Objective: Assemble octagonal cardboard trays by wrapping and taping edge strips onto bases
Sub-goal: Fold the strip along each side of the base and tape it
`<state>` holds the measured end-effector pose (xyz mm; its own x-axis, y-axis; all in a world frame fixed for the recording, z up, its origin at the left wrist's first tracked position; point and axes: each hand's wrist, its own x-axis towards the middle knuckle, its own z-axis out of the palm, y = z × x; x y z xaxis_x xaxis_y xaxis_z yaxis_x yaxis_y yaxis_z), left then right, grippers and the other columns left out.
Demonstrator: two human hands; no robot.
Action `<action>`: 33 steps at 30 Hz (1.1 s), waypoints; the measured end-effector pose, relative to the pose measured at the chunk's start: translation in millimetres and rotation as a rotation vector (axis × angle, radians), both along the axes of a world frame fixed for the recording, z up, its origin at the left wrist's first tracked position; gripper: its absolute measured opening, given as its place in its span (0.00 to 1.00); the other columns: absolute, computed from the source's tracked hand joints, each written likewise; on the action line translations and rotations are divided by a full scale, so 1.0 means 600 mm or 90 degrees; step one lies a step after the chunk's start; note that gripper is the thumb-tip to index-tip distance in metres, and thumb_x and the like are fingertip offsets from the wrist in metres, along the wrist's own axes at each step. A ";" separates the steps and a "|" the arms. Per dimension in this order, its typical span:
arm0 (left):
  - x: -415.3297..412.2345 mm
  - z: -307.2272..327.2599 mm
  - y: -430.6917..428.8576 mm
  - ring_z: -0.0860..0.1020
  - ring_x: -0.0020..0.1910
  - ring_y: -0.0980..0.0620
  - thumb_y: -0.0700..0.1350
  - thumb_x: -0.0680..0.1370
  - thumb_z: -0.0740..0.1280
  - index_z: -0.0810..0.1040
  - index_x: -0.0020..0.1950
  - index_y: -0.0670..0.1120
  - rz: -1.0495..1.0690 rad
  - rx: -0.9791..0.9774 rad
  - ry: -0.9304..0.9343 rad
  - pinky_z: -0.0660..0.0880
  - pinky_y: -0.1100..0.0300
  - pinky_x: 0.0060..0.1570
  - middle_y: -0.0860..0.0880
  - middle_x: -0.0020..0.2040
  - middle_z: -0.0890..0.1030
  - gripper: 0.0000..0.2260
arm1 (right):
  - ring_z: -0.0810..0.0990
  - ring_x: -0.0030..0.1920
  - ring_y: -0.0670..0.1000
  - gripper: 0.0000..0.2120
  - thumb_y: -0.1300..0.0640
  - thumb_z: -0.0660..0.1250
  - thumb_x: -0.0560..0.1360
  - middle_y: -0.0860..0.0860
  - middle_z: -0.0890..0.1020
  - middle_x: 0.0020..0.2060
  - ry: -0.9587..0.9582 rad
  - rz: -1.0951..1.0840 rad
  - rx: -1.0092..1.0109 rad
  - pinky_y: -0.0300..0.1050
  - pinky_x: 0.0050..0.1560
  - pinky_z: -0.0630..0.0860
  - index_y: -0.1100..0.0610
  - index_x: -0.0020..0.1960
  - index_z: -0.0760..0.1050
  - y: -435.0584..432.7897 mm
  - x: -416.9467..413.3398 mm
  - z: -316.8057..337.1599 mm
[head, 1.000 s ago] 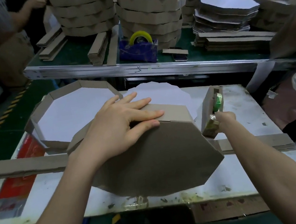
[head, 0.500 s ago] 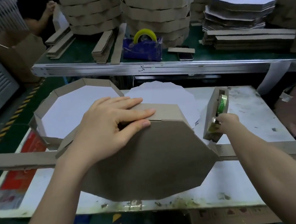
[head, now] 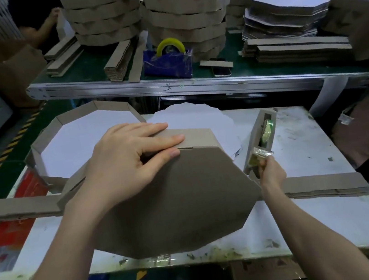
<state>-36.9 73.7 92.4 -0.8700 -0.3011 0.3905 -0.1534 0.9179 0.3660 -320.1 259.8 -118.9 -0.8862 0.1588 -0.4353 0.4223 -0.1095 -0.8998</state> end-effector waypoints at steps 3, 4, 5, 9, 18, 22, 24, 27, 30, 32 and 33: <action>0.001 -0.001 0.000 0.74 0.65 0.54 0.63 0.76 0.59 0.75 0.63 0.65 0.000 0.000 0.002 0.70 0.49 0.64 0.58 0.64 0.78 0.16 | 0.77 0.44 0.51 0.14 0.58 0.70 0.77 0.55 0.79 0.41 0.046 0.036 0.041 0.43 0.45 0.75 0.60 0.35 0.74 0.003 0.019 -0.028; 0.003 -0.001 0.000 0.75 0.65 0.54 0.63 0.76 0.58 0.75 0.63 0.65 0.000 0.004 0.005 0.70 0.48 0.64 0.58 0.64 0.78 0.17 | 0.78 0.47 0.50 0.12 0.58 0.71 0.77 0.54 0.80 0.47 0.047 0.034 0.039 0.43 0.51 0.75 0.62 0.38 0.76 0.005 0.021 -0.036; 0.005 -0.002 0.000 0.75 0.65 0.55 0.64 0.76 0.57 0.75 0.62 0.65 0.002 0.008 0.009 0.70 0.47 0.63 0.57 0.64 0.78 0.17 | 0.78 0.52 0.49 0.10 0.58 0.71 0.77 0.52 0.80 0.53 0.043 0.032 0.041 0.41 0.57 0.73 0.64 0.41 0.78 0.006 0.019 -0.042; 0.019 -0.006 -0.005 0.75 0.65 0.55 0.63 0.76 0.57 0.77 0.62 0.64 0.014 0.024 0.021 0.70 0.46 0.63 0.57 0.64 0.78 0.17 | 0.78 0.60 0.53 0.12 0.61 0.71 0.76 0.54 0.79 0.64 0.040 0.071 0.067 0.50 0.67 0.72 0.64 0.37 0.76 0.031 0.002 -0.052; 0.040 -0.017 -0.019 0.76 0.63 0.54 0.64 0.76 0.57 0.75 0.61 0.66 0.047 0.040 0.045 0.69 0.52 0.60 0.57 0.62 0.79 0.16 | 0.78 0.42 0.50 0.08 0.55 0.67 0.79 0.49 0.80 0.38 0.210 0.093 0.144 0.42 0.45 0.76 0.59 0.45 0.80 0.008 0.038 0.030; 0.045 -0.016 -0.018 0.76 0.62 0.52 0.63 0.76 0.57 0.74 0.62 0.65 0.042 0.041 0.036 0.69 0.52 0.59 0.55 0.63 0.79 0.17 | 0.77 0.35 0.41 0.10 0.55 0.68 0.80 0.46 0.83 0.38 0.303 0.224 0.116 0.39 0.40 0.74 0.59 0.56 0.83 -0.060 0.080 0.157; 0.054 -0.017 -0.020 0.76 0.63 0.51 0.62 0.76 0.56 0.73 0.63 0.64 0.027 0.031 0.024 0.68 0.51 0.60 0.54 0.64 0.79 0.17 | 0.74 0.30 0.40 0.19 0.54 0.69 0.79 0.47 0.85 0.38 0.320 0.303 0.086 0.37 0.35 0.73 0.55 0.69 0.76 -0.081 0.112 0.227; 0.071 -0.020 -0.026 0.74 0.65 0.50 0.60 0.78 0.54 0.73 0.66 0.63 -0.009 0.022 0.004 0.65 0.52 0.60 0.52 0.66 0.77 0.19 | 0.68 0.25 0.43 0.32 0.56 0.71 0.78 0.50 0.87 0.39 0.305 0.401 -0.021 0.35 0.28 0.69 0.52 0.78 0.62 -0.099 0.170 0.312; 0.081 -0.023 -0.035 0.72 0.63 0.57 0.60 0.78 0.57 0.74 0.67 0.61 -0.017 0.039 0.013 0.64 0.56 0.59 0.57 0.65 0.77 0.19 | 0.63 0.22 0.44 0.14 0.63 0.68 0.78 0.56 0.87 0.44 0.301 0.461 -0.140 0.35 0.23 0.64 0.51 0.61 0.78 -0.108 0.232 0.378; 0.079 -0.026 -0.040 0.70 0.57 0.62 0.60 0.77 0.61 0.69 0.66 0.61 -0.012 0.061 0.031 0.65 0.58 0.55 0.62 0.59 0.76 0.17 | 0.62 0.21 0.43 0.10 0.68 0.66 0.77 0.60 0.86 0.47 0.256 0.521 -0.225 0.34 0.22 0.61 0.55 0.49 0.82 -0.110 0.268 0.408; 0.078 -0.028 -0.043 0.69 0.55 0.62 0.60 0.76 0.62 0.67 0.65 0.61 -0.011 0.071 0.039 0.65 0.58 0.53 0.63 0.58 0.75 0.18 | 0.62 0.21 0.43 0.13 0.69 0.64 0.77 0.60 0.86 0.48 0.230 0.550 -0.245 0.33 0.21 0.60 0.56 0.44 0.84 -0.110 0.283 0.418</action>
